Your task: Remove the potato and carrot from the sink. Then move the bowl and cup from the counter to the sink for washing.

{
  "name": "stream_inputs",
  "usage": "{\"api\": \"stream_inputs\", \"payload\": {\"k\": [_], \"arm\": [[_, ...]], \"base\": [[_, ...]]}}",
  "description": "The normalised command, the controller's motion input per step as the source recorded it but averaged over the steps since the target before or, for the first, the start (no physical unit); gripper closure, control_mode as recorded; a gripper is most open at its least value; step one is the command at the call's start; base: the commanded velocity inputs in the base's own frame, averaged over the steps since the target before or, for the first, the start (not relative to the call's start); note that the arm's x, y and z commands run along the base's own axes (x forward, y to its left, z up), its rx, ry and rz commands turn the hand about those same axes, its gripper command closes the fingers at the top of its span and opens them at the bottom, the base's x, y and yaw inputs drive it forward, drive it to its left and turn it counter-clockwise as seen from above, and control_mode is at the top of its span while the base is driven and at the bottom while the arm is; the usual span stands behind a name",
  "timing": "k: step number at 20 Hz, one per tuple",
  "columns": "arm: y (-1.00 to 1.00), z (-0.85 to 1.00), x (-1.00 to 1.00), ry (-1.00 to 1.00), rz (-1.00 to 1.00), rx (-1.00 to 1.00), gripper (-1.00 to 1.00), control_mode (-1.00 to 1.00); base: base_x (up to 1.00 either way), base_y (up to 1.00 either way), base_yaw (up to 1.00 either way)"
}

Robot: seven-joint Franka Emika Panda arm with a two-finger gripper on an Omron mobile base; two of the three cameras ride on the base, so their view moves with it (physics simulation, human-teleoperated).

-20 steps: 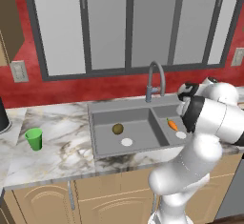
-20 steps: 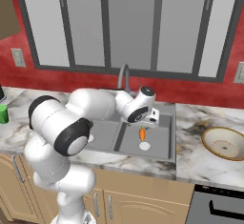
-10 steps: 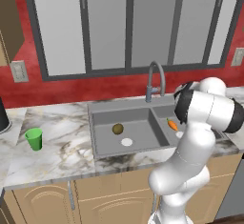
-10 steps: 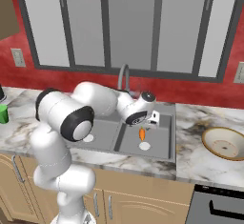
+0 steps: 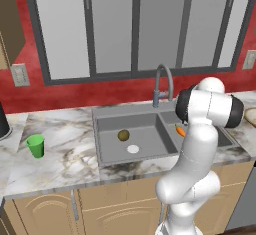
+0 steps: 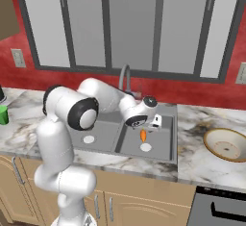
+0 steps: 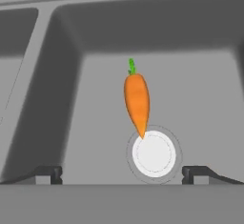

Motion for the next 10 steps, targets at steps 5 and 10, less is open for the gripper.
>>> {"api": "stream_inputs", "payload": {"k": [5, 10], "arm": [[-0.09, -0.17, 0.31, 0.01, 0.0, 0.0, -1.0, -1.0], [-0.04, -0.15, 0.31, 0.02, 0.0, 0.0, -1.0, -1.0]], "base": [[0.0, 0.0, 0.0], [0.0, 0.0, 0.0]]}}
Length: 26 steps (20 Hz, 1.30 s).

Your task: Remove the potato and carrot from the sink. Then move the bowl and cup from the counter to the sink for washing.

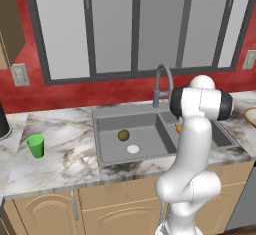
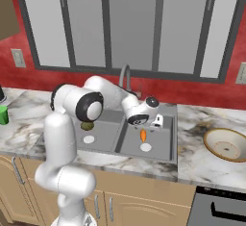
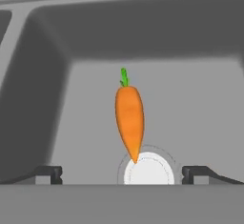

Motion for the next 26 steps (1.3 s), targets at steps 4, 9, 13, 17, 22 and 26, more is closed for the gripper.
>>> {"api": "stream_inputs", "payload": {"k": [4, 9, 13, 17, 22, 26], "arm": [[-0.02, -0.19, 0.28, 0.01, 0.0, 0.0, -1.0, -1.0], [0.0, -0.21, 0.22, 0.0, 0.0, 0.0, -1.0, -1.0], [0.0, -0.22, 0.17, 0.0, 0.01, 0.0, -1.0, -1.0], [-0.01, -0.24, 0.15, 0.0, 0.02, 0.0, -1.0, -1.0], [0.0, -0.22, 0.14, 0.0, 0.03, 0.0, -1.0, -1.0], [0.0, -0.19, 0.06, 0.0, 0.05, 0.0, -1.0, -1.0]], "base": [[0.0, 0.0, 0.0], [0.0, 0.0, 0.0], [0.0, 0.0, 0.0], [0.0, 0.0, 0.0], [0.0, 0.0, 0.0], [0.0, 0.0, 0.0]]}}
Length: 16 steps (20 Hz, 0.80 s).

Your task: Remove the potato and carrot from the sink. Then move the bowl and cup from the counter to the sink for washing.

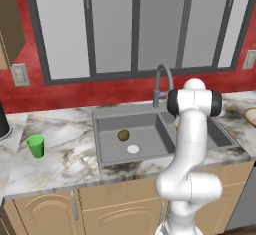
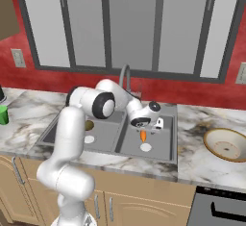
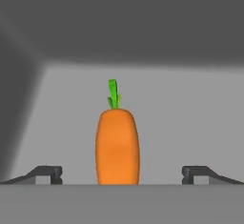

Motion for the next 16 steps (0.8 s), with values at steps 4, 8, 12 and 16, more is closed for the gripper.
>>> {"api": "stream_inputs", "payload": {"k": [4, 8, 12, 16], "arm": [[0.0, -0.17, 0.01, 0.0, 0.04, 0.0, -1.0, -1.0], [0.0, -0.16, 0.0, 0.0, 0.03, -0.01, -1.0, -1.0], [0.0, -0.17, 0.01, 0.0, 0.03, -0.02, -1.0, -1.0], [0.03, -0.19, 0.11, 0.0, 0.04, -0.01, -1.0, -1.0]], "base": [[0.0, 0.0, 0.0], [0.0, 0.0, 0.0], [0.0, 0.0, 0.0], [0.0, 0.0, 0.0]]}}
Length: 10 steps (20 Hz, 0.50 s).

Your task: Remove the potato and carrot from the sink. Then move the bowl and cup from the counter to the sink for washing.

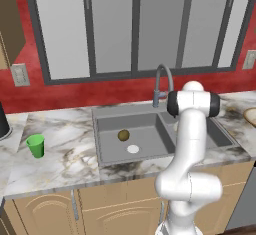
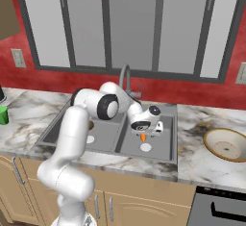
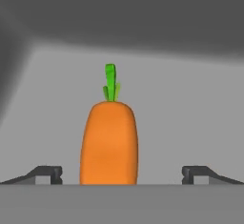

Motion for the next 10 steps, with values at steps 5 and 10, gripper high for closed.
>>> {"api": "stream_inputs", "payload": {"k": [5, 10], "arm": [[0.03, -0.18, 0.16, 0.0, 0.03, -0.01, -1.0, -1.0], [0.0, -0.16, 0.14, 0.0, 0.05, 0.0, -1.0, -1.0]], "base": [[0.0, 0.0, 0.0], [0.0, 0.0, 0.0]]}}
